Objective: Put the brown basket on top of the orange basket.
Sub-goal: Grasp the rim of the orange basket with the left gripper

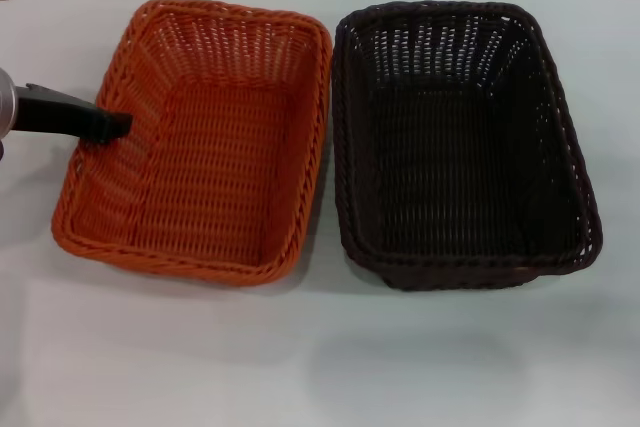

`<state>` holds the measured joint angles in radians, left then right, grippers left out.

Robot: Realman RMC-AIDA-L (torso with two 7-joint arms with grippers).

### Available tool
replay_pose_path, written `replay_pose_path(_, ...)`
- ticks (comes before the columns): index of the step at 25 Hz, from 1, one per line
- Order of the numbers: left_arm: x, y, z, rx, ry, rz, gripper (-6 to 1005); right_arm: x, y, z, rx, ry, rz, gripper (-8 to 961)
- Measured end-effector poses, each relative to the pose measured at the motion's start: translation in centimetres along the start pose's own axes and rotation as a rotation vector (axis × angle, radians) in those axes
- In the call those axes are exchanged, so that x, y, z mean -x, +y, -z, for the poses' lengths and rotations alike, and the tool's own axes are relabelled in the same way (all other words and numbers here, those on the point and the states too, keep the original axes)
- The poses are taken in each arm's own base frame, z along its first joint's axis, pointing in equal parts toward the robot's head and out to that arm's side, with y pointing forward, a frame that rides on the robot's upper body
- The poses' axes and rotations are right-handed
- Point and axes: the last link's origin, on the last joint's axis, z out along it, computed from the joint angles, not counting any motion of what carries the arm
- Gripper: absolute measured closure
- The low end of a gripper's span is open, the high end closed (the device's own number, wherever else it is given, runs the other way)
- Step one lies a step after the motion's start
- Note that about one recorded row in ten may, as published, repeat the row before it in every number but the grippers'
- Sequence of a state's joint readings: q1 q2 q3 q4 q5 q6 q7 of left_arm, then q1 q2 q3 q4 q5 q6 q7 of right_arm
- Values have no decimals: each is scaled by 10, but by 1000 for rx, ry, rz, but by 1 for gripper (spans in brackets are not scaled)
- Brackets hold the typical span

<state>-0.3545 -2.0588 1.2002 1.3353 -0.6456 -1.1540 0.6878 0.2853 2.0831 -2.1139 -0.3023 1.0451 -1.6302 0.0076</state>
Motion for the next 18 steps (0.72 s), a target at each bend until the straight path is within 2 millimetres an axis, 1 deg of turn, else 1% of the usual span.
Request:
replay_pose_path(1, -1, 0, 0, 5, 2, -18, 770, 0, 0, 0, 0, 0, 0, 128)
replay_pose_path(2, -5, 1, 2, 20, 11, -55, 770, 0, 0, 0, 0, -1, 0, 128)
replay_pose_path(4, -6, 1, 3, 27, 18, -69, 770, 0, 1, -1, 1, -2, -1, 128)
replay_pose_path(6, -10, -1, 7, 54, 41, -122, 770, 0, 1, -1, 2, -2, -2, 128)
replay_pose_path(7, -15, -4, 13, 87, 63, -186, 771, 0, 1, -1, 2, -3, -2, 128)
replay_pose_path(8, -15, -4, 13, 87, 63, -186, 771, 0, 1, -1, 2, -3, -2, 128)
replay_pose_path(12, -24, -13, 25, 176, 109, -247, 771, 0, 1, -1, 4, -3, -3, 127)
replay_pose_path(13, -27, -19, 27, 209, 128, -258, 772, 0, 1, -1, 4, -3, -3, 127)
replay_pose_path(15, -31, -23, 29, 236, 143, -280, 774, 0, 1, 0, 5, -2, -3, 127)
replay_pose_path(17, -38, -24, 31, 275, 164, -335, 776, 0, 2, 0, 7, -3, -6, 127)
replay_pose_path(18, -38, -24, 31, 275, 164, -335, 779, 0, 2, 0, 7, -3, -6, 127)
